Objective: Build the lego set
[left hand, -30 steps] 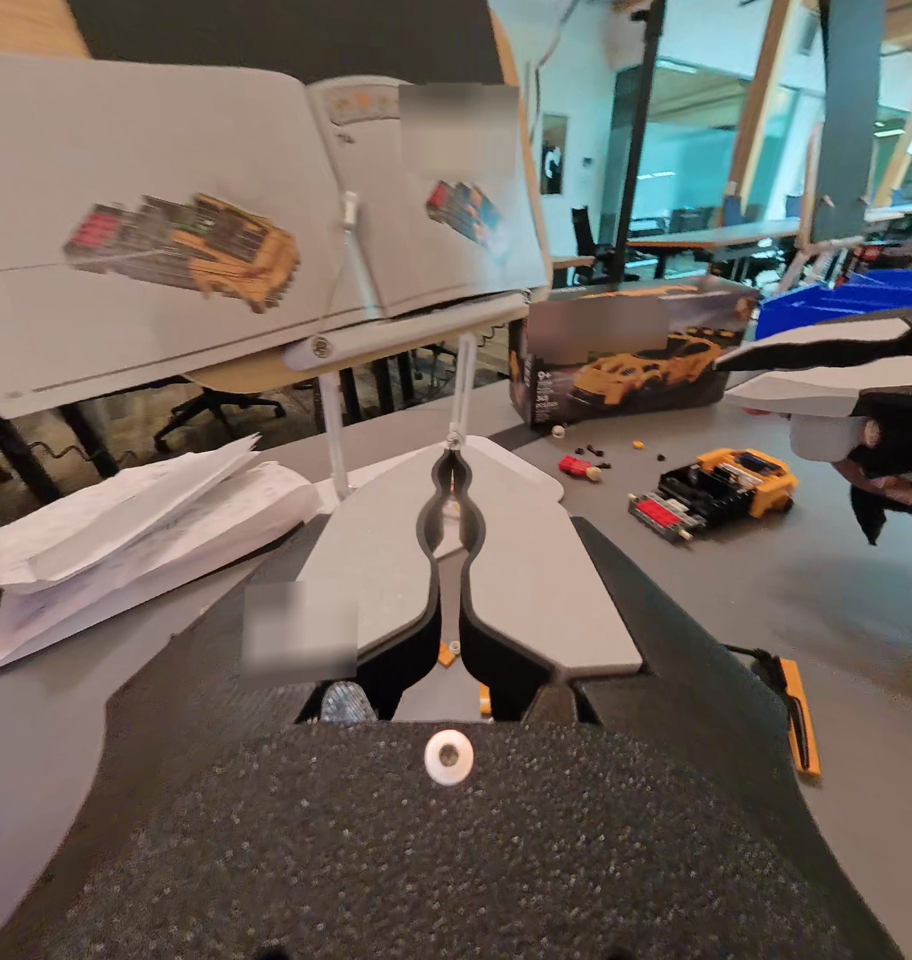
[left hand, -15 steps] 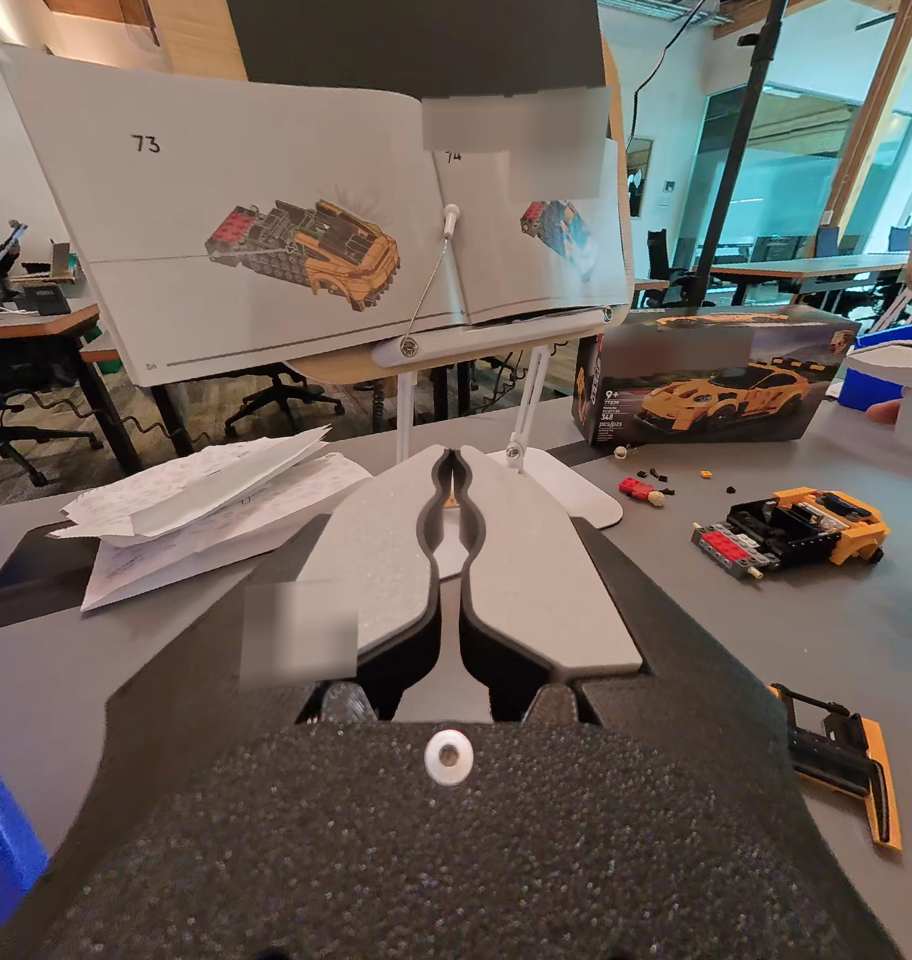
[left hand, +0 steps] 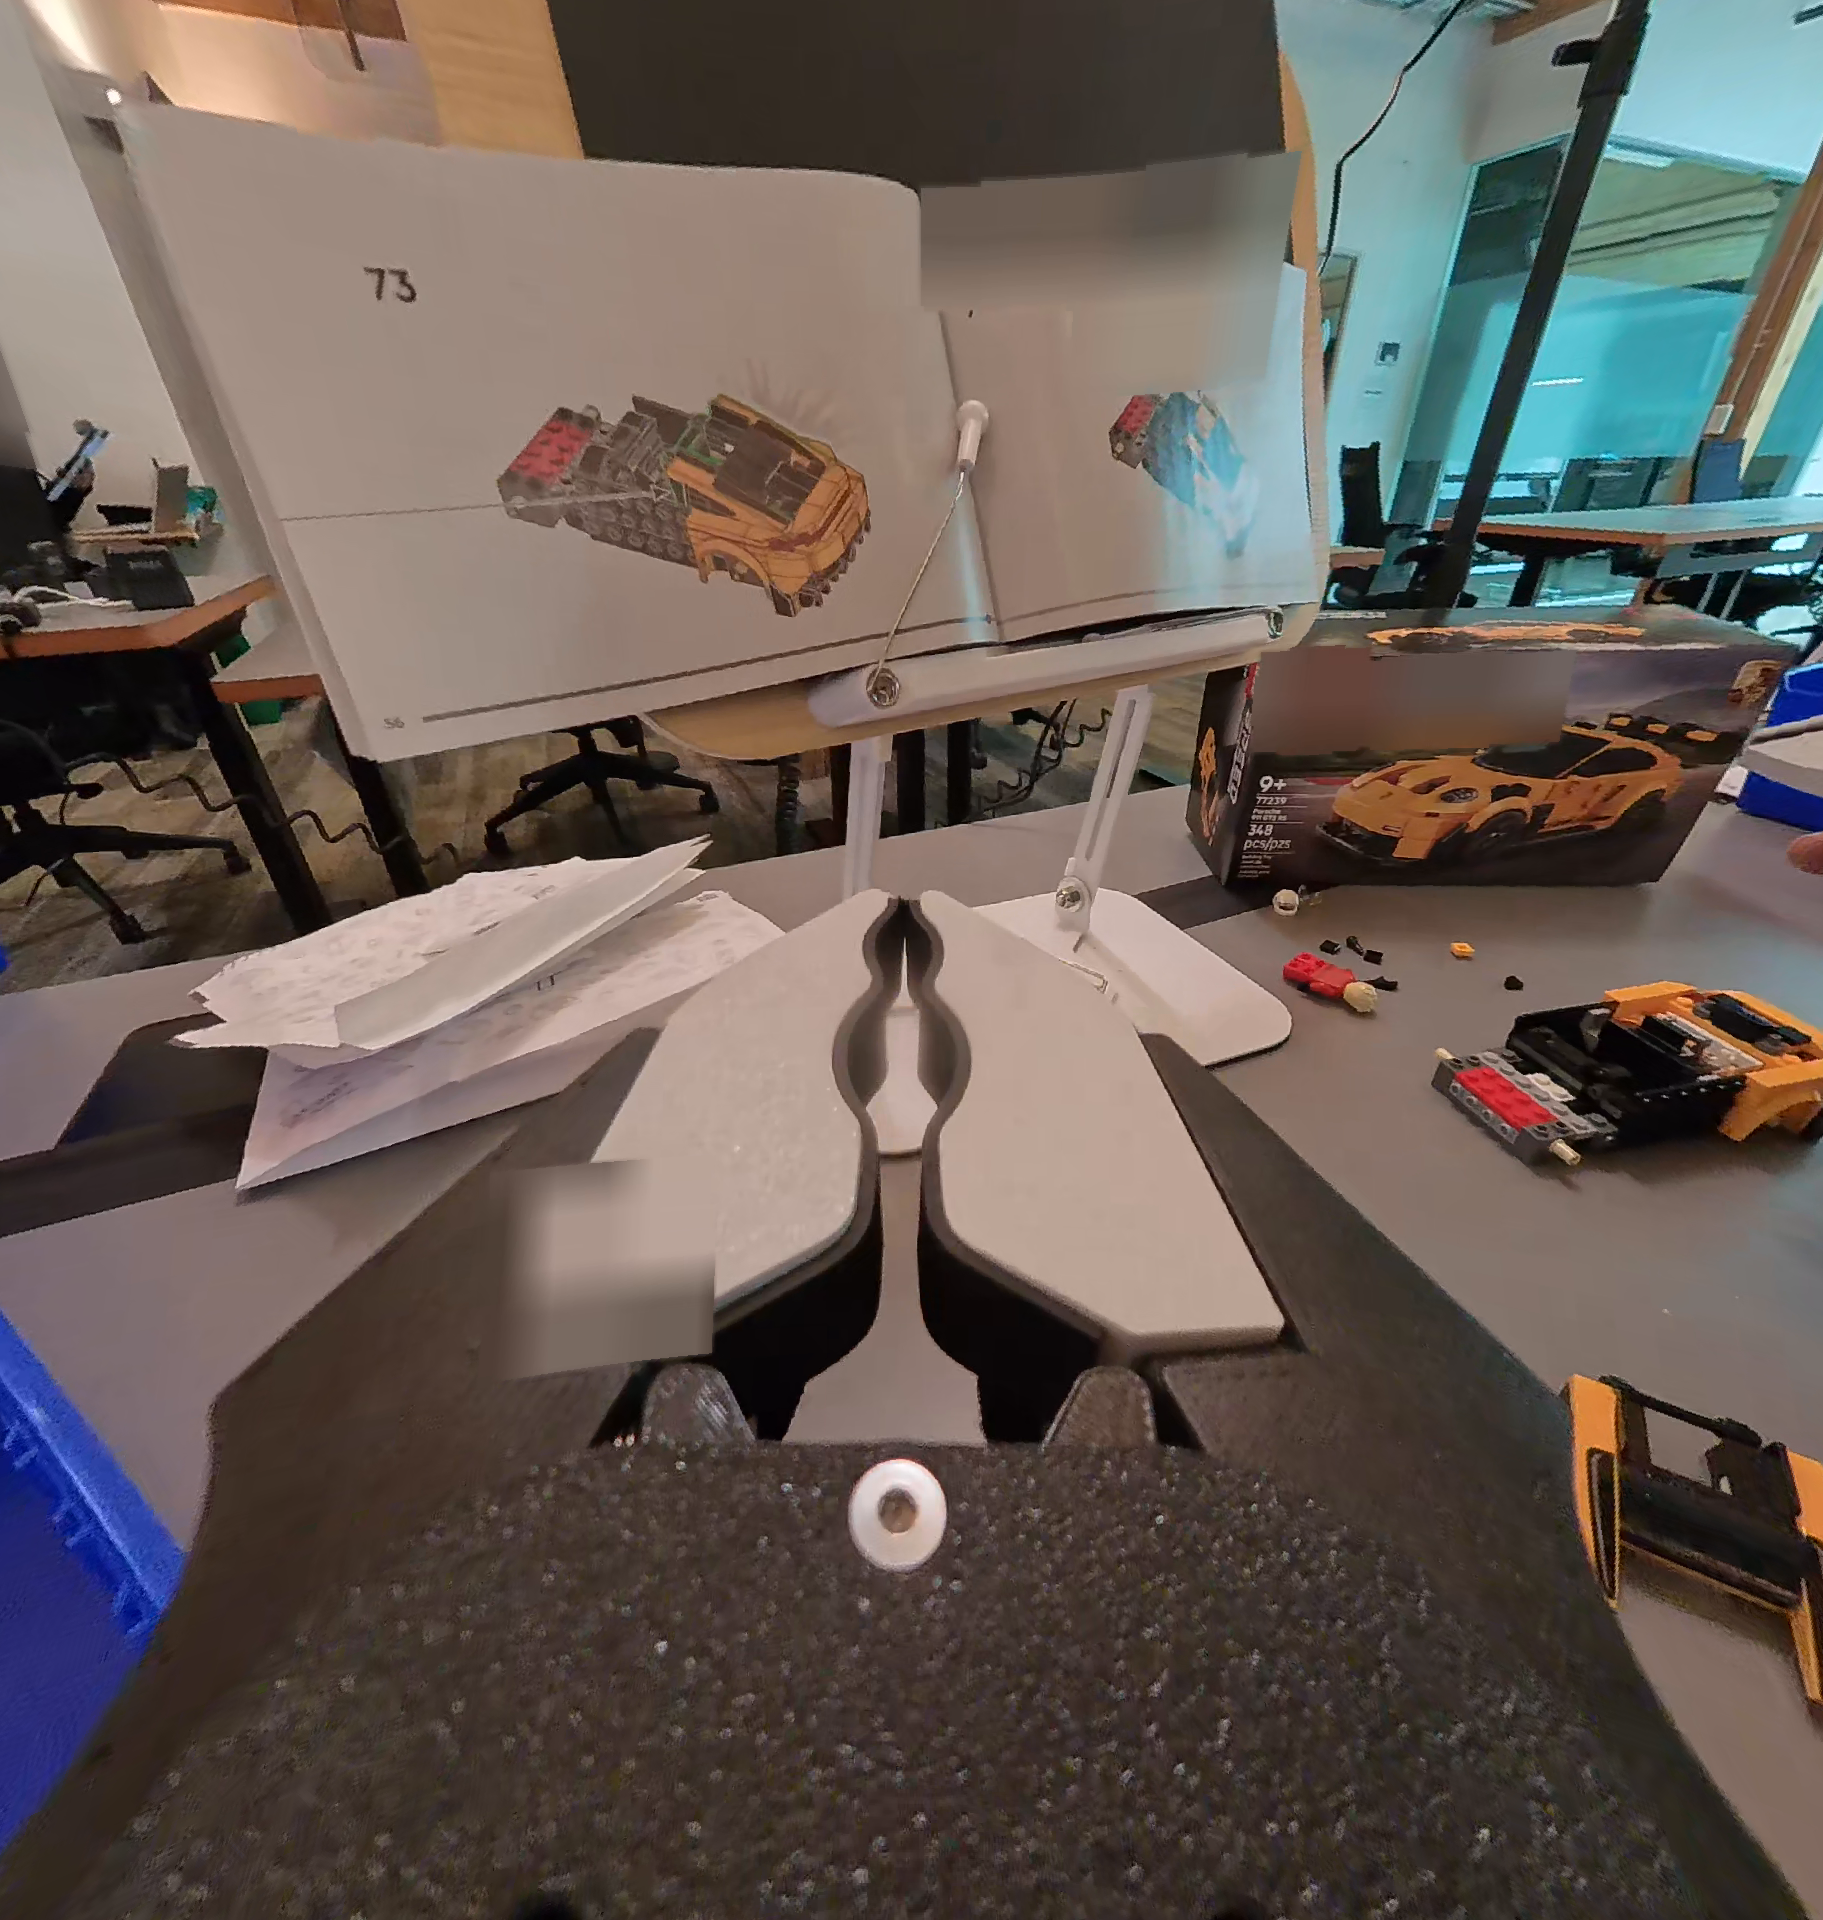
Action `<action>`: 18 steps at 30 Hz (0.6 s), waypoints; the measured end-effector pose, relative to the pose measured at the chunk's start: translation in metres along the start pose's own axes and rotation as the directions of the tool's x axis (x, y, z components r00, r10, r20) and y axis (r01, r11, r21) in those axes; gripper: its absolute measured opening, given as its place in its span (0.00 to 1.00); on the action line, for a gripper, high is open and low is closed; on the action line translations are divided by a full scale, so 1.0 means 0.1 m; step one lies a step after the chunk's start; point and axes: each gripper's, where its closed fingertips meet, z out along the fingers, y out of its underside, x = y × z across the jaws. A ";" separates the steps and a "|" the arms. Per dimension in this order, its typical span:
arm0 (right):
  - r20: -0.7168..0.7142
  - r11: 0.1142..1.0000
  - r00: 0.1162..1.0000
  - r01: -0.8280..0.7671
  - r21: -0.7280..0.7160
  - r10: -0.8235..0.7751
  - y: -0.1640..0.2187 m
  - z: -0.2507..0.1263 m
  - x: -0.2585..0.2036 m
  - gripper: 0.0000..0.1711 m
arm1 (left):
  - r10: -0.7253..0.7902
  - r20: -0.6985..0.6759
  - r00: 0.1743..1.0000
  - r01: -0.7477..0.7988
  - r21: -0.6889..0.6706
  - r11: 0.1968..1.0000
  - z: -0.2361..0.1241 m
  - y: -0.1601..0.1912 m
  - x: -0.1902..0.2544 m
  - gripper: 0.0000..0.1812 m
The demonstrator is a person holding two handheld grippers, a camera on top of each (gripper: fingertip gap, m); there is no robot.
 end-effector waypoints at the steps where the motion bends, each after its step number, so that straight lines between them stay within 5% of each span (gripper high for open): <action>1: 0.001 1.000 1.000 -0.002 -0.003 0.002 0.00 0.00 0.00 0.03 | -0.007 -0.004 1.000 0.007 -0.008 1.000 0.00 0.01 -0.01 0.00; 7: 0.071 0.998 0.997 0.042 -0.053 -0.038 0.03 0.01 -0.07 0.12 | 0.004 -0.001 1.000 -0.004 -0.016 1.000 -0.01 0.01 -0.02 0.00; 18: 0.442 0.897 0.891 0.275 -0.345 -0.103 0.63 -0.14 -0.16 0.36 | 0.019 -0.015 1.000 -0.019 -0.016 1.000 -0.01 -0.02 0.01 0.00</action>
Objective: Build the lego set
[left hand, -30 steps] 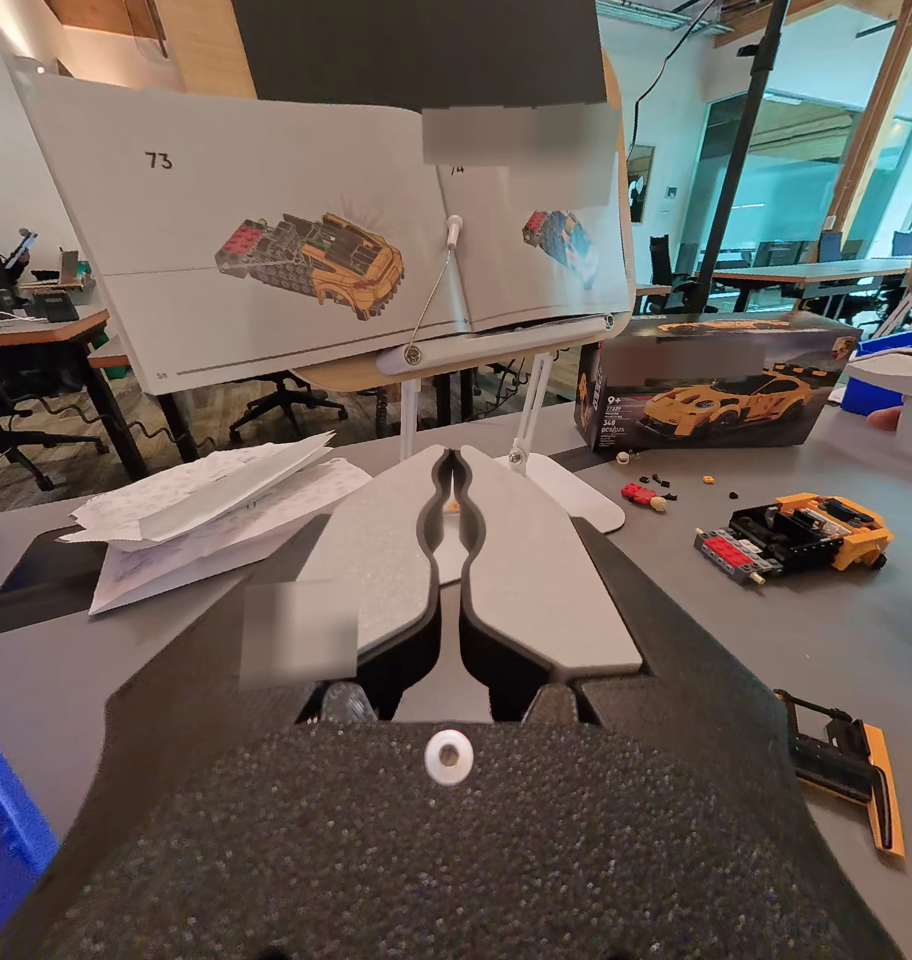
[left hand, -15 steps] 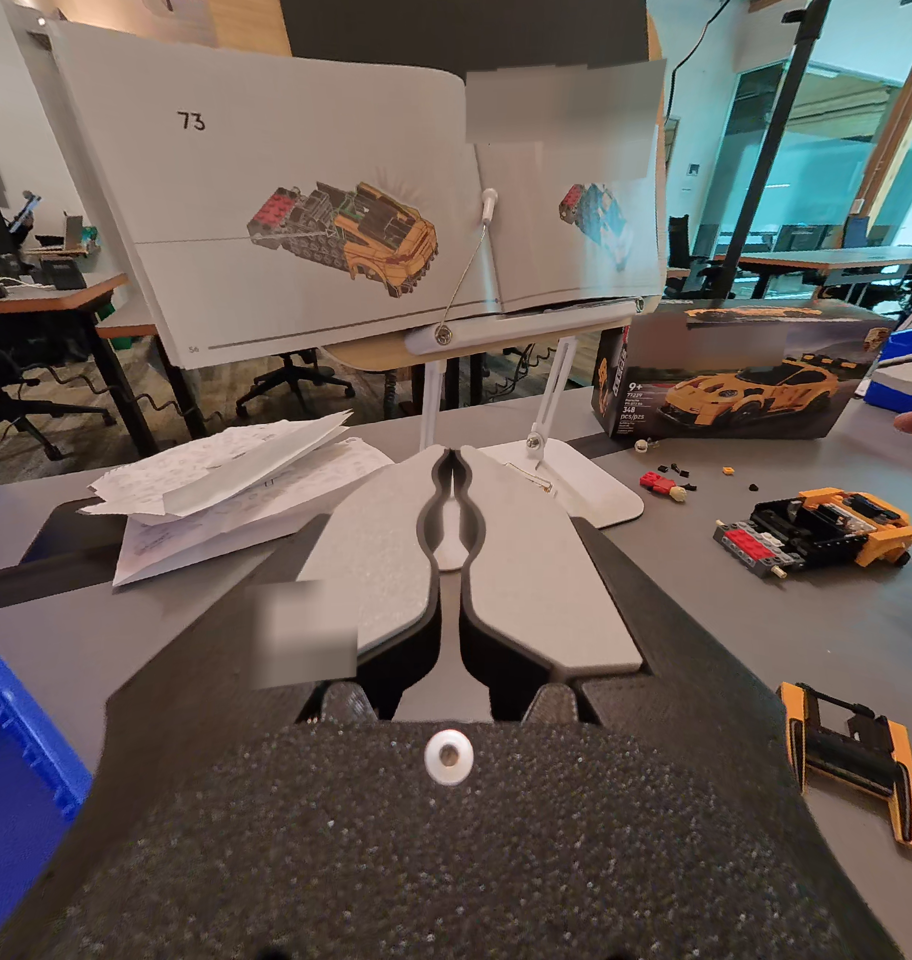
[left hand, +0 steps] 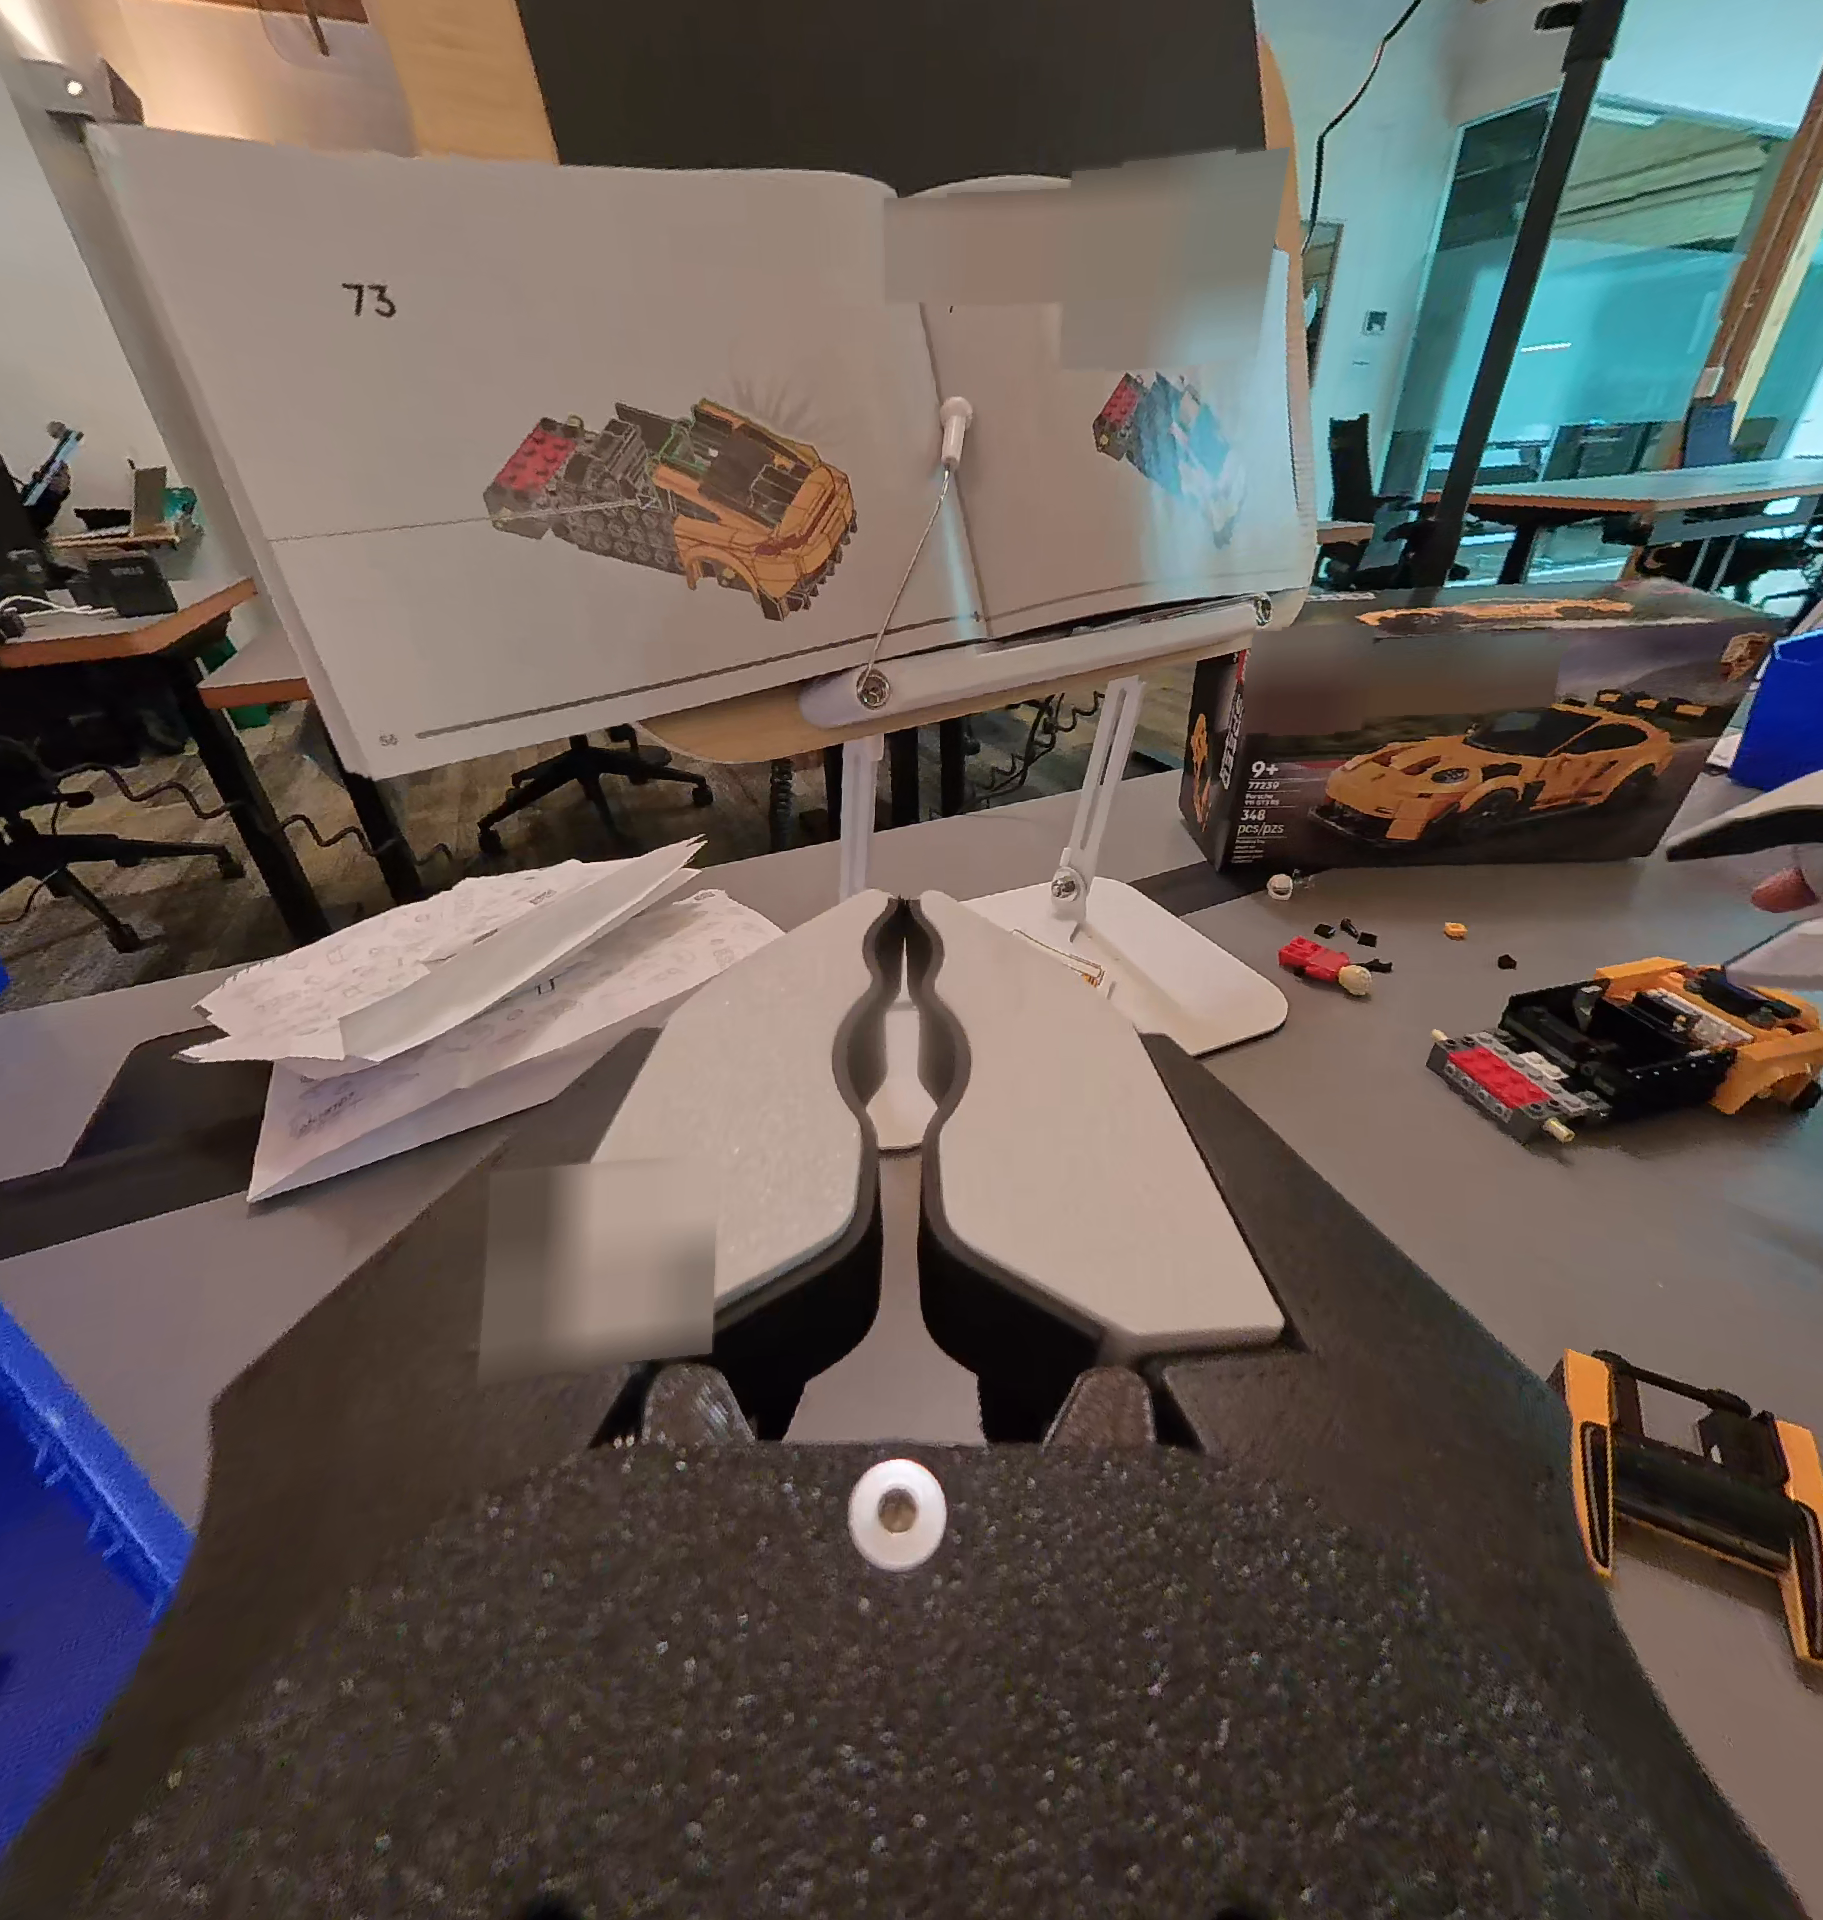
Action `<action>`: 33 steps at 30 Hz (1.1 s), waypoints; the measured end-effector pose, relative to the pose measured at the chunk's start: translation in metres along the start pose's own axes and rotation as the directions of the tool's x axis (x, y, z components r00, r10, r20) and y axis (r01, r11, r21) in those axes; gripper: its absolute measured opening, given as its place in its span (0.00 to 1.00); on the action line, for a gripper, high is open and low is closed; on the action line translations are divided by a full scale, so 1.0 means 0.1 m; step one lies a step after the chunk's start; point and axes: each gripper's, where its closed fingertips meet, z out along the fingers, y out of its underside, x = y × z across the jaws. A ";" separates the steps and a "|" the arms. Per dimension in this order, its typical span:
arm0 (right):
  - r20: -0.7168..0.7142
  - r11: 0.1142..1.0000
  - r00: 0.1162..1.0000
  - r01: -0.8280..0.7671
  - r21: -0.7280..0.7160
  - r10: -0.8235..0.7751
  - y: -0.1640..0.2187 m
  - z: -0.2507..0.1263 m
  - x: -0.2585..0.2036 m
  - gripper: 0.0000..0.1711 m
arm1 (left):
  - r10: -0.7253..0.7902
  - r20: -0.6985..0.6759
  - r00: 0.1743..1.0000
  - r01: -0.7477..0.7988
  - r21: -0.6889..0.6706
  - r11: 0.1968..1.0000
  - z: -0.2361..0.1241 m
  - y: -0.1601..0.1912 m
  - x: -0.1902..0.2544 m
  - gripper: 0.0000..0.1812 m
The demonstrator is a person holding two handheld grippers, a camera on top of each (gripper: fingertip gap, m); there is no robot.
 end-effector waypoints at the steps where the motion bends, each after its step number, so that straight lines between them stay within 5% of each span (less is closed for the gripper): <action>1: 0.039 0.999 0.999 0.019 -0.045 -0.018 0.06 0.01 -0.01 0.37 | 0.003 -0.003 1.000 -0.003 -0.003 1.000 0.00 0.00 0.01 0.00; 5: 0.227 0.953 0.968 0.163 -0.256 -0.104 0.30 0.09 -0.07 0.41 | -0.012 -0.017 1.000 0.011 -0.023 1.000 0.03 0.07 0.01 0.00; 13: 0.501 0.717 0.849 0.454 -0.529 -0.167 0.64 0.24 -0.06 0.44 | -0.006 -0.040 0.999 0.004 -0.047 0.999 0.05 0.13 0.05 0.00; 19: 0.617 0.627 0.757 0.592 -0.506 -0.217 0.69 0.22 -0.22 0.36 | -0.005 -0.053 0.999 0.002 -0.053 0.999 0.06 0.15 0.07 0.00; 27: 0.777 0.370 0.474 0.868 -0.332 -0.415 0.70 0.01 -0.61 0.37 | -0.002 -0.069 0.998 -0.002 -0.060 0.998 0.08 0.16 0.12 0.00; 31: 0.760 0.346 0.489 0.865 -0.362 -0.427 0.68 0.02 -0.58 0.38 | 0.008 -0.076 0.997 -0.013 -0.068 0.998 0.07 0.18 0.15 0.00; 33: 0.719 0.445 0.549 0.819 -0.362 -0.426 0.53 0.00 -0.61 0.40 | 0.002 -0.082 0.997 -0.008 -0.068 0.998 0.07 0.18 0.16 0.00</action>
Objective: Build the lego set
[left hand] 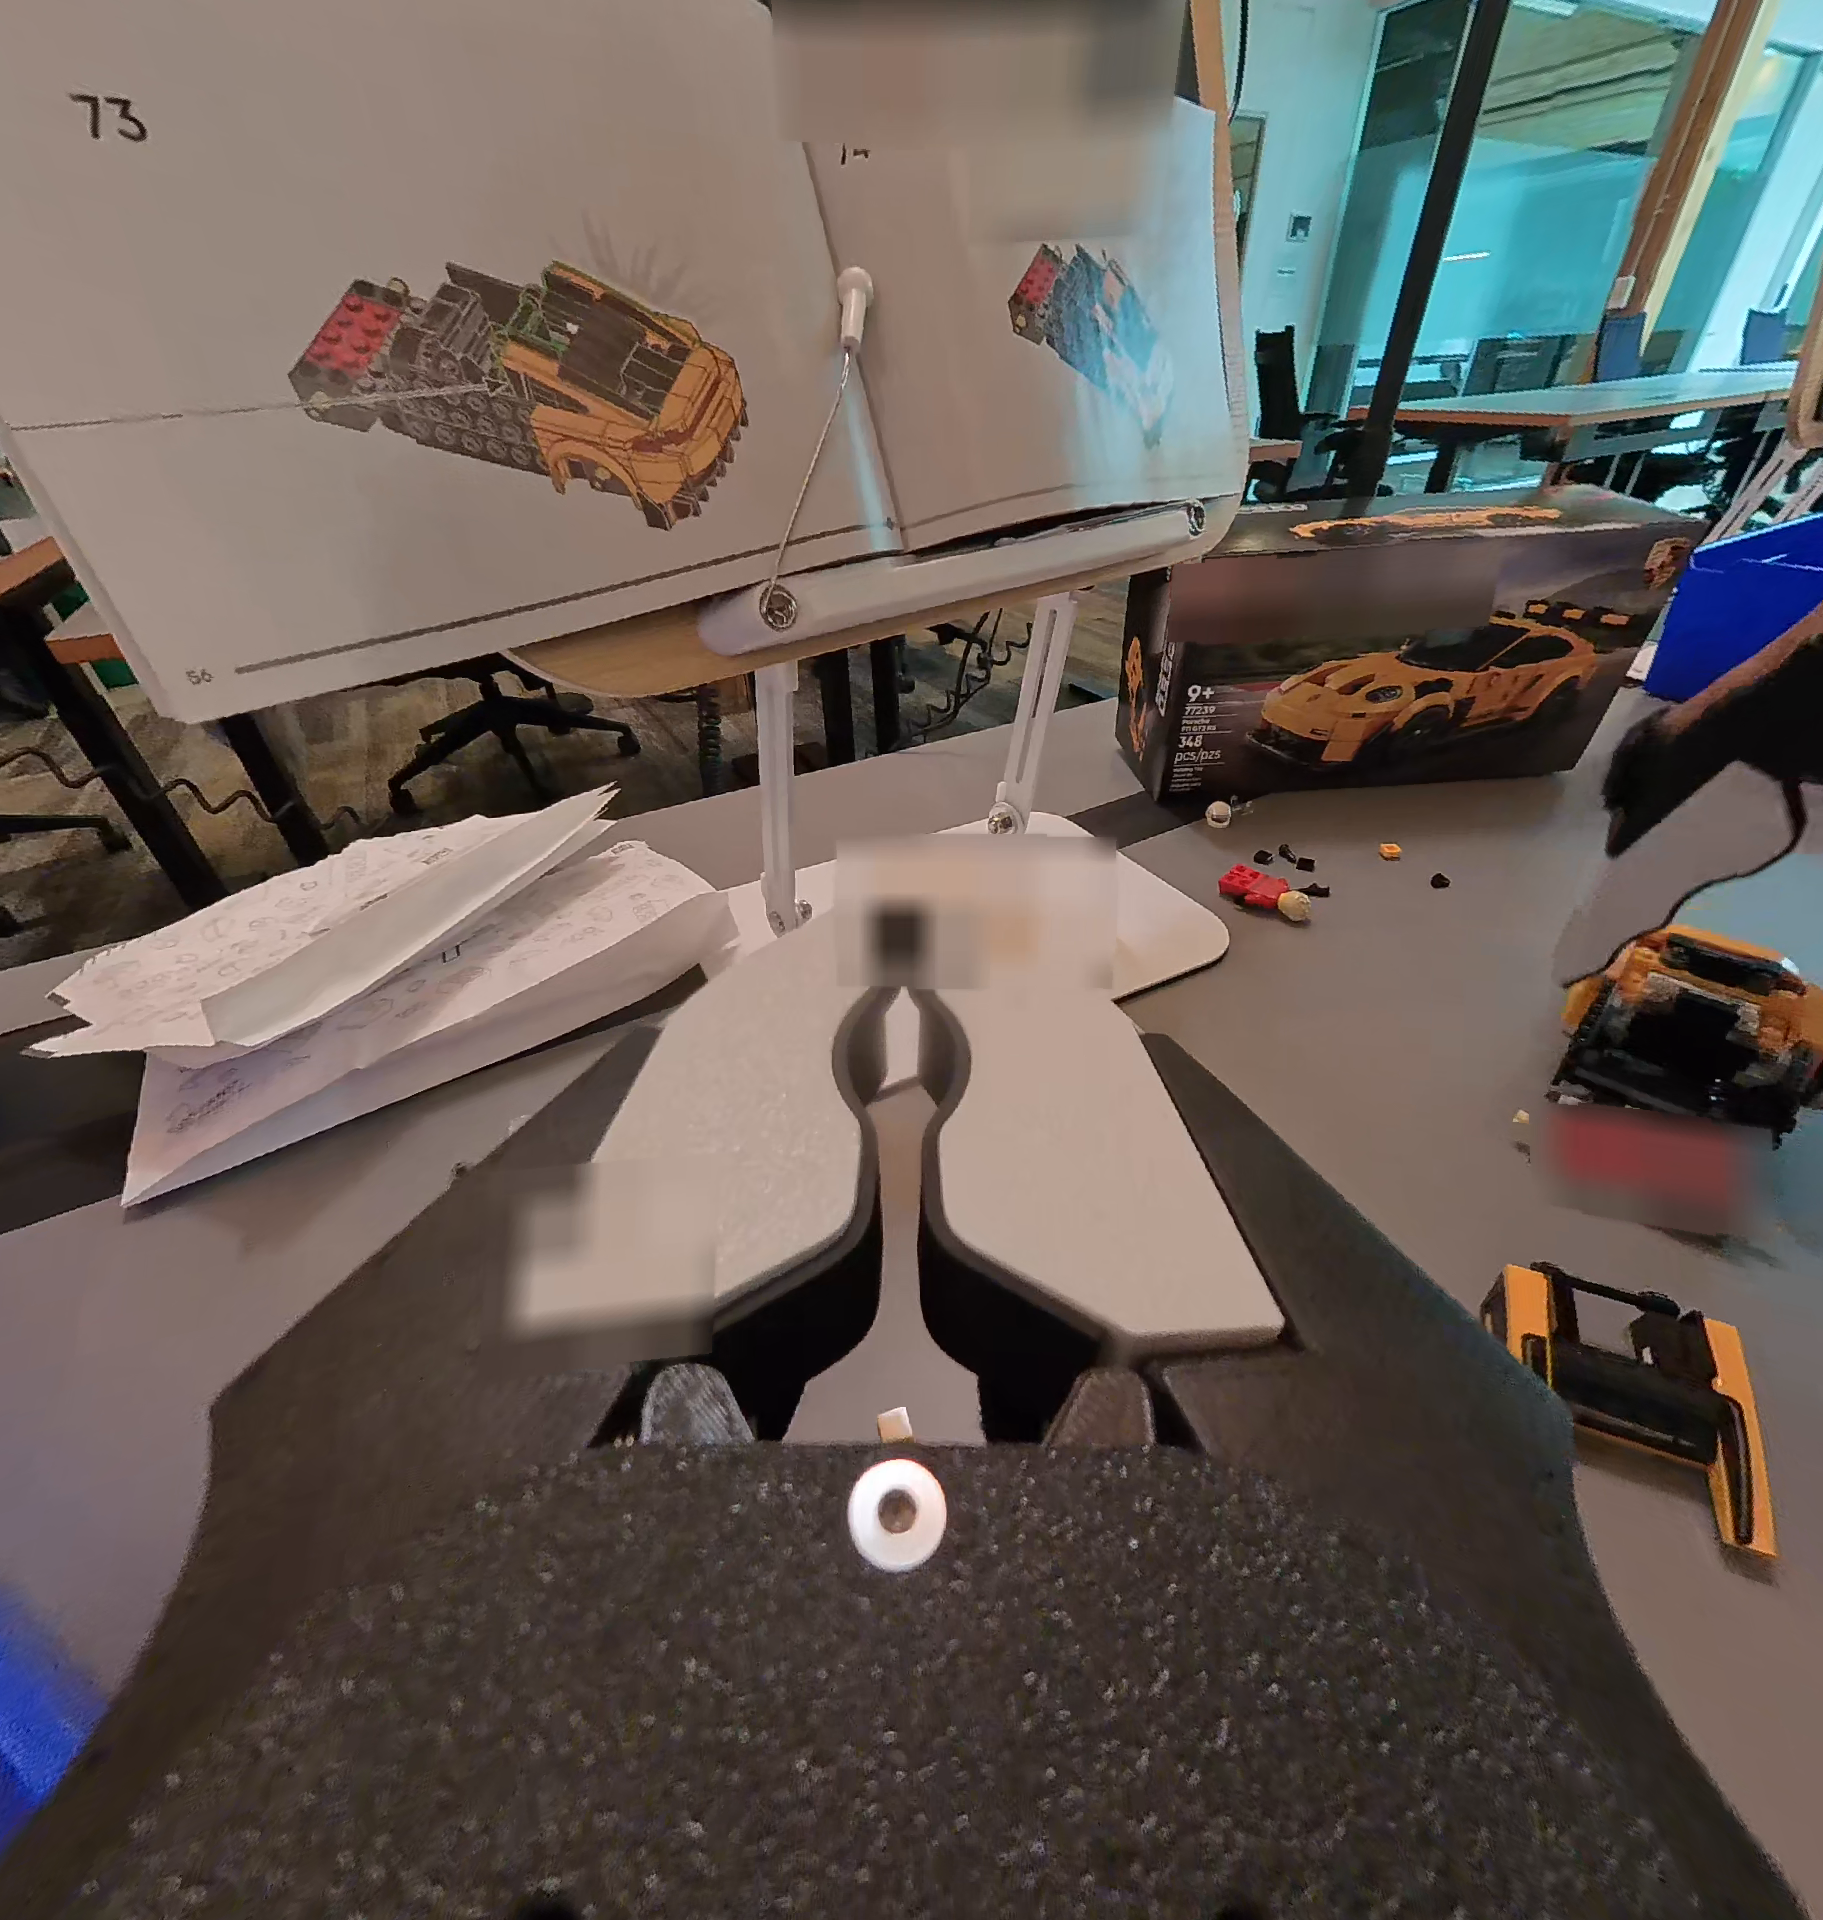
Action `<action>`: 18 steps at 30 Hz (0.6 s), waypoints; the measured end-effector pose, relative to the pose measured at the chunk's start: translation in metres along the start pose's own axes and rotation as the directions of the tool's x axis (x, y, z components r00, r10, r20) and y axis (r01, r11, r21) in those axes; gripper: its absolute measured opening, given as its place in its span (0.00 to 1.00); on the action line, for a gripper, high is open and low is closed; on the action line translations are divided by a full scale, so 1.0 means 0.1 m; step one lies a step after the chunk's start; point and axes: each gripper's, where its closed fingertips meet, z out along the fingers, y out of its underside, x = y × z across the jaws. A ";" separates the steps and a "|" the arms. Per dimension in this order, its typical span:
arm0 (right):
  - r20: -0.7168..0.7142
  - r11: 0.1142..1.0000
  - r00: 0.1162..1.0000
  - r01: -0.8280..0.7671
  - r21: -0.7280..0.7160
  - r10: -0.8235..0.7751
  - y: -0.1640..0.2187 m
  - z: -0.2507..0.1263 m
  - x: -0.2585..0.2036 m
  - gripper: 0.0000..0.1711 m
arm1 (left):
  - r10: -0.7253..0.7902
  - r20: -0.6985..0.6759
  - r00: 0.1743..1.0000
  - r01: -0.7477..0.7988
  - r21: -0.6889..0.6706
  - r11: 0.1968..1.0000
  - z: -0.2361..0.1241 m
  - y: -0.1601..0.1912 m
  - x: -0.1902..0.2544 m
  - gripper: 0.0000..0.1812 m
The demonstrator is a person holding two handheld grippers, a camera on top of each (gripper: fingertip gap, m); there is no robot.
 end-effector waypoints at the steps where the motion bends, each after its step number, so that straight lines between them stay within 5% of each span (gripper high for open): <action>1: -0.014 0.996 0.999 -0.043 0.084 0.044 -0.10 -0.11 0.01 0.39 | 0.000 -0.002 1.000 0.000 0.003 1.000 0.00 -0.01 0.00 0.00; 6: -0.092 0.921 0.990 -0.062 0.384 0.105 -0.58 -0.45 -0.09 0.38 | -0.004 -0.015 1.000 0.004 0.010 1.000 0.00 -0.05 0.04 0.00; 18: 0.022 0.956 0.985 0.158 0.249 -0.169 -1.23 0.11 -0.13 0.45 | 0.001 -0.047 0.999 -0.002 -0.023 1.000 0.04 0.05 0.11 0.00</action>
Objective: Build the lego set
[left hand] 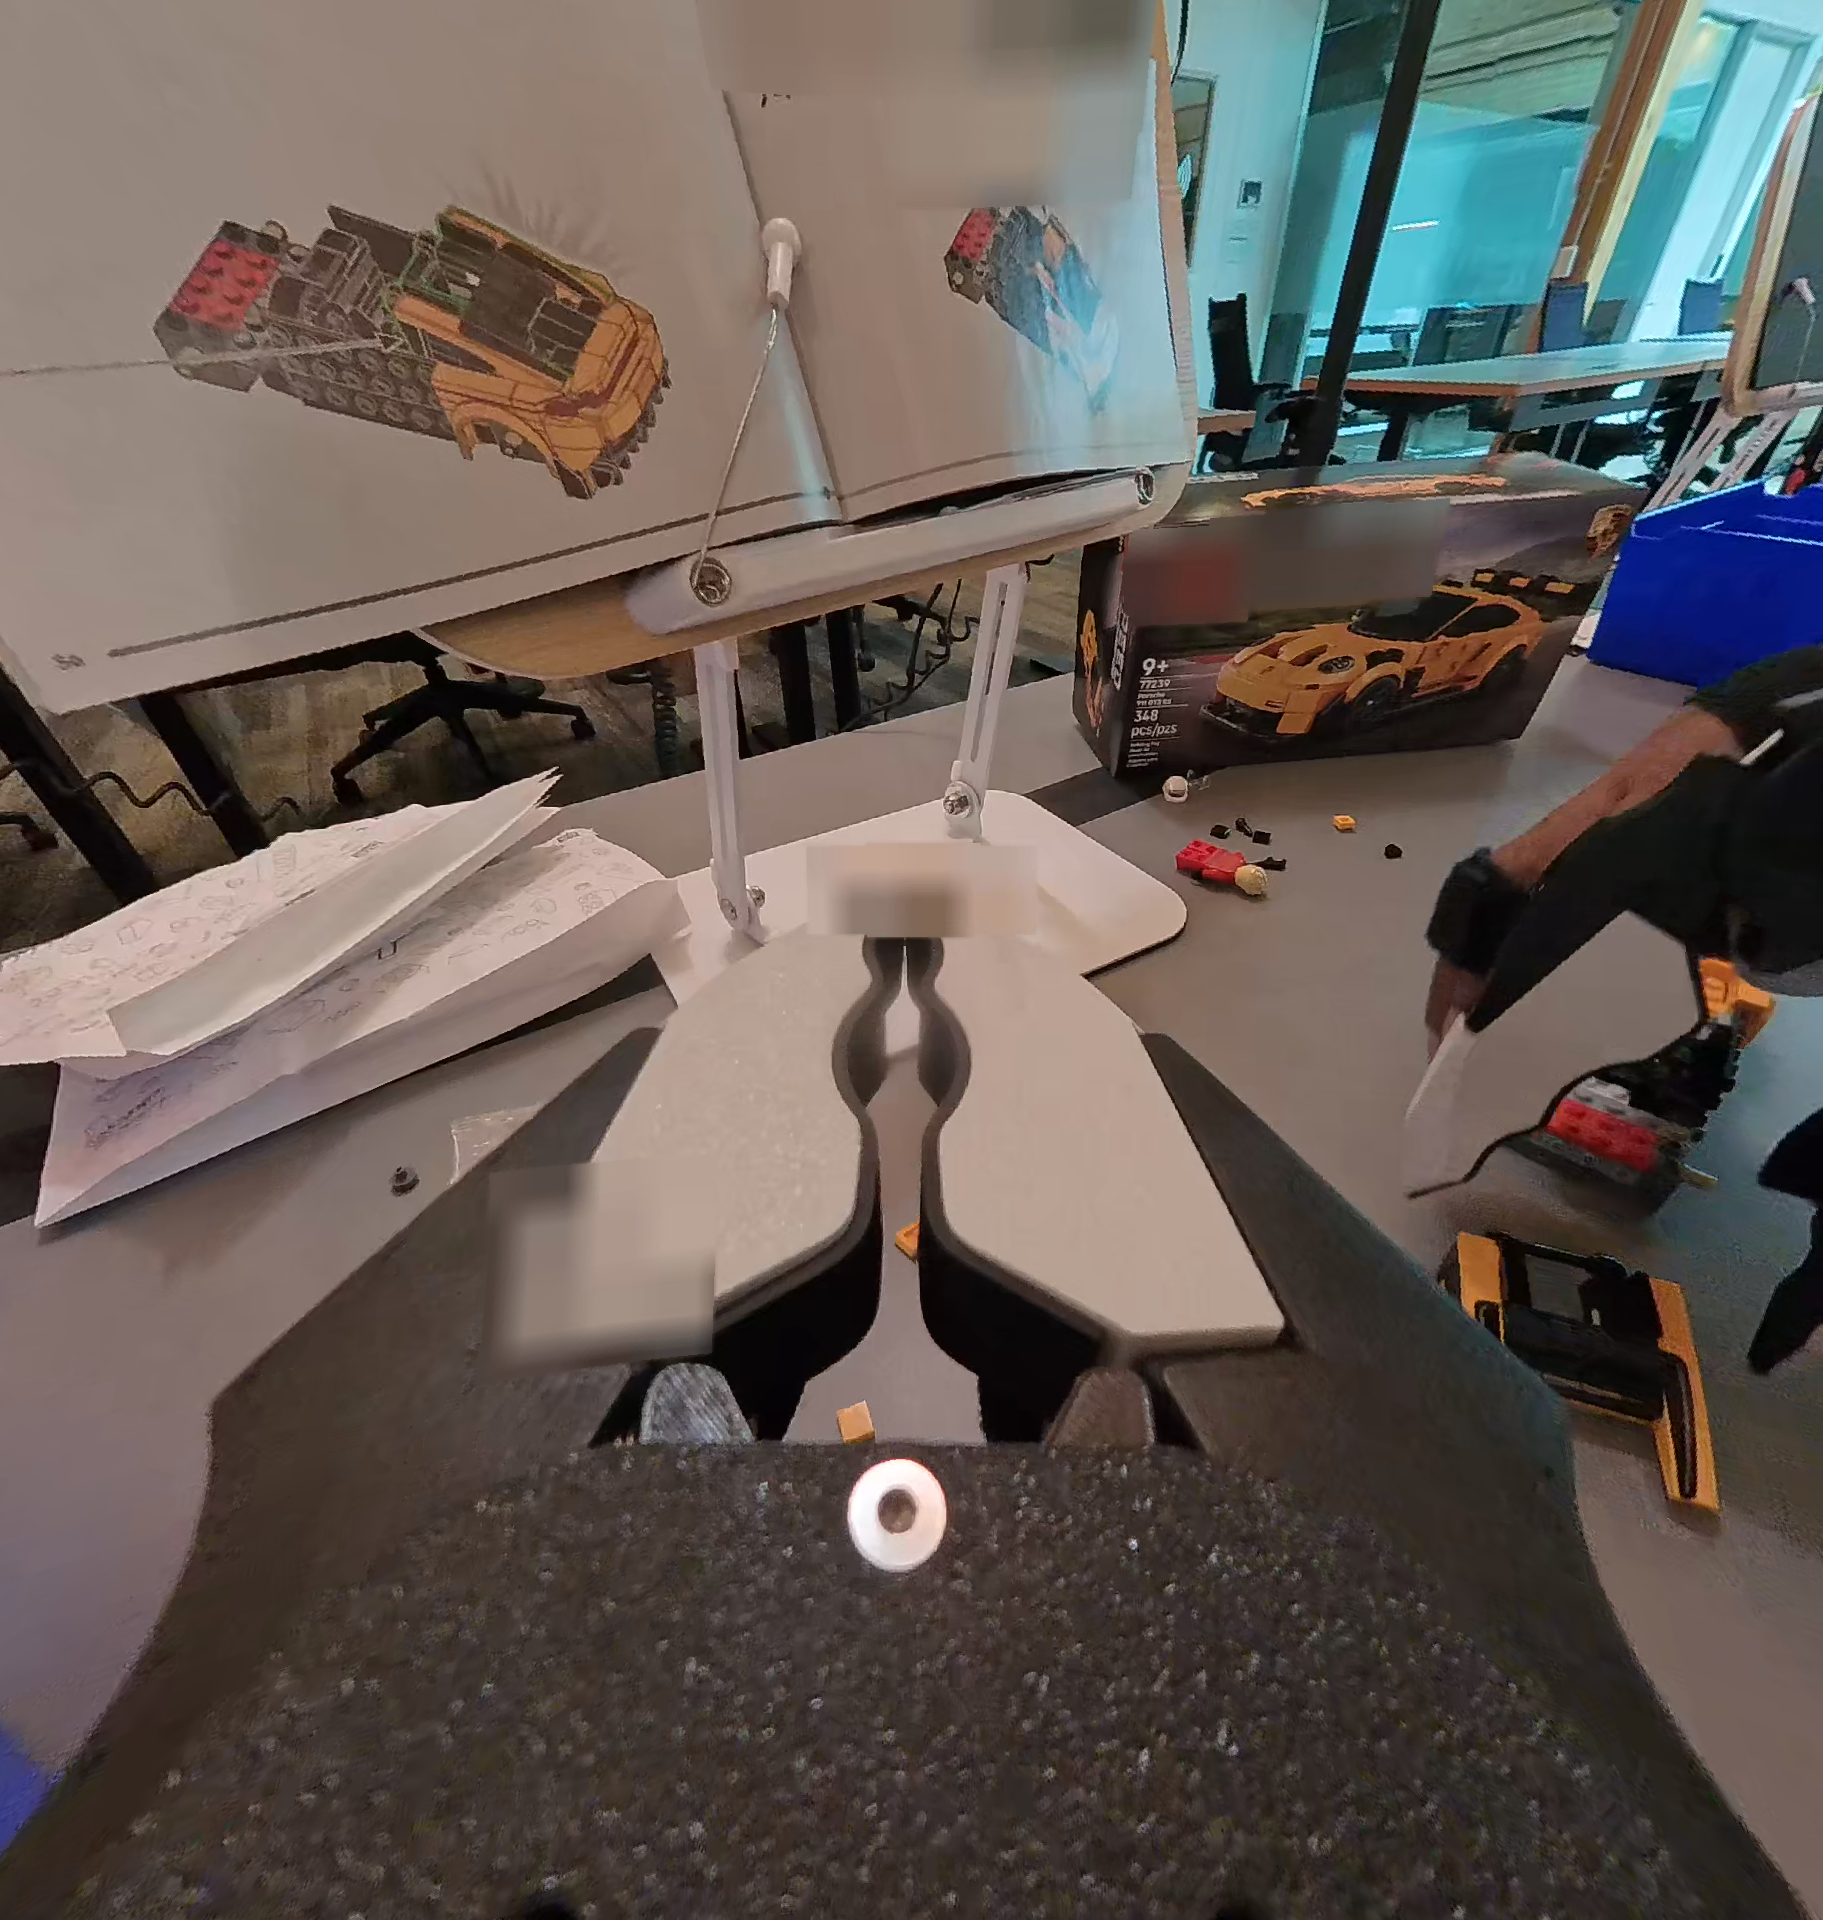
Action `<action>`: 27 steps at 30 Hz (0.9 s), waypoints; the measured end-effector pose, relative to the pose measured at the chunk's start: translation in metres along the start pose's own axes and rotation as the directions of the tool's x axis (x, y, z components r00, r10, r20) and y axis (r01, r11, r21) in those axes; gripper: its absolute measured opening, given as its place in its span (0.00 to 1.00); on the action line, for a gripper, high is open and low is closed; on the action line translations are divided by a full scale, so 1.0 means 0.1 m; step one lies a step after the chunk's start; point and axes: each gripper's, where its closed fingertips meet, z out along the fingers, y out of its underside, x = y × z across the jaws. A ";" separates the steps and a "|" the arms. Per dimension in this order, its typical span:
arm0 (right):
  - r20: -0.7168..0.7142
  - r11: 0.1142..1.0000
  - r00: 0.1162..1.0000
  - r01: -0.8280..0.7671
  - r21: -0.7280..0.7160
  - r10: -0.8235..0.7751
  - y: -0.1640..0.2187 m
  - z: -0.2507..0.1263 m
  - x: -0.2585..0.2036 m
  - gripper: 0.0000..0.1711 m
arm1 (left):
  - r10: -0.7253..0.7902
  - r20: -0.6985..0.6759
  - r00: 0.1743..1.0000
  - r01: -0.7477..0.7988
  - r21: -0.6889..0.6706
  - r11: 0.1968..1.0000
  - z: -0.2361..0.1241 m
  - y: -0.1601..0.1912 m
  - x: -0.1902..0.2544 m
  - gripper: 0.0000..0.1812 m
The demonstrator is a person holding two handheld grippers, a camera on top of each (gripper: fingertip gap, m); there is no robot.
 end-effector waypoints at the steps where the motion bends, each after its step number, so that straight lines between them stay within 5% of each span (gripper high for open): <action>1: 0.014 1.000 1.000 0.012 -0.010 -0.012 -0.02 0.03 -0.01 0.45 | -0.003 -0.005 1.000 0.003 -0.003 1.000 0.01 0.01 0.00 0.00; 6: 0.075 1.000 0.997 0.000 -0.016 0.001 -0.06 0.12 -0.03 0.33 | 0.005 -0.029 1.000 -0.005 -0.011 1.000 0.03 0.02 0.05 0.00; 18: -0.025 0.966 0.967 -0.253 -0.044 0.252 0.06 -0.21 -0.26 0.33 | 0.030 -0.037 0.999 -0.031 -0.009 0.999 0.02 0.00 0.11 0.00; 27: -0.058 0.928 0.929 -0.368 -0.059 0.365 0.10 0.01 -0.36 0.34 | 0.040 -0.028 0.999 -0.040 -0.008 0.999 0.02 0.01 0.12 0.00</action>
